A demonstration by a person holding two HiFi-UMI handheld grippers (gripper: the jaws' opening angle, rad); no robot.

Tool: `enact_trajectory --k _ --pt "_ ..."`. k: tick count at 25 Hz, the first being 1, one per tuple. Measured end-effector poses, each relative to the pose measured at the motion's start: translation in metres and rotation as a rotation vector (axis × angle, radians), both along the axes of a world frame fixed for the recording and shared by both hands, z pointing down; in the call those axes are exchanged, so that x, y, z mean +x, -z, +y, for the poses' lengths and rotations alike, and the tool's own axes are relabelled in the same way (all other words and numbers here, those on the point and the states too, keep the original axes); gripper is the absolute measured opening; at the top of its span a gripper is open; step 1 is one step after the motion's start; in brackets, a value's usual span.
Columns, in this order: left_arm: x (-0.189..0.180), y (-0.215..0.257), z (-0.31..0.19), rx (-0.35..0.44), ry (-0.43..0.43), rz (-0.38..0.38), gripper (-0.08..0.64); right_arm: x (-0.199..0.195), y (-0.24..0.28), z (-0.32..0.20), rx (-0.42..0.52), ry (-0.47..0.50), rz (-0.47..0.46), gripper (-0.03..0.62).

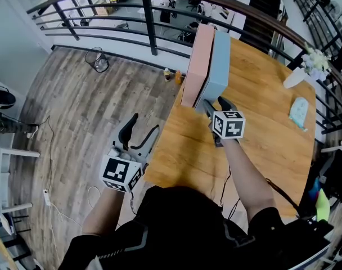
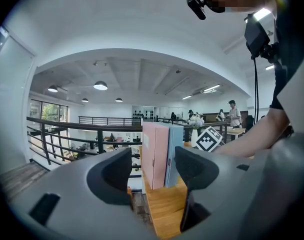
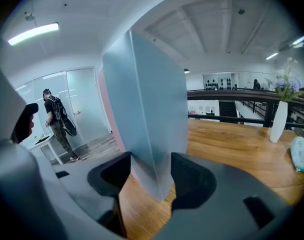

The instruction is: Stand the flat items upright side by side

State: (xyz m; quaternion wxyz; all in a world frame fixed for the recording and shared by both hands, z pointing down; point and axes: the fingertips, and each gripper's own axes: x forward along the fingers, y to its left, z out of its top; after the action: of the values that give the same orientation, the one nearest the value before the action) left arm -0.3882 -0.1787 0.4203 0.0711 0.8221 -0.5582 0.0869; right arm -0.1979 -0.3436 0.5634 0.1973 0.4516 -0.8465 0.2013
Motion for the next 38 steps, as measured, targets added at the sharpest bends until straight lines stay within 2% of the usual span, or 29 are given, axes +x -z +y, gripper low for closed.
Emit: enact_trajectory --k 15,23,29,35,38 --pt "-0.004 0.006 -0.003 -0.002 0.014 -0.011 0.288 -0.014 -0.010 -0.012 -0.044 0.019 -0.006 0.259" --pt "0.005 0.012 -0.011 -0.014 -0.005 0.004 0.288 0.007 0.012 0.007 -0.023 -0.027 -0.054 0.281" --pt "0.050 0.025 -0.024 0.009 -0.105 0.022 0.288 0.051 0.079 0.044 0.058 -0.050 -0.150 0.290" --pt "0.119 0.037 -0.030 0.027 -0.229 0.045 0.288 0.119 0.140 0.085 0.162 -0.088 -0.153 0.290" --pt "0.148 0.043 -0.029 0.035 -0.253 0.062 0.288 0.150 0.161 0.102 0.201 -0.097 -0.147 0.288"
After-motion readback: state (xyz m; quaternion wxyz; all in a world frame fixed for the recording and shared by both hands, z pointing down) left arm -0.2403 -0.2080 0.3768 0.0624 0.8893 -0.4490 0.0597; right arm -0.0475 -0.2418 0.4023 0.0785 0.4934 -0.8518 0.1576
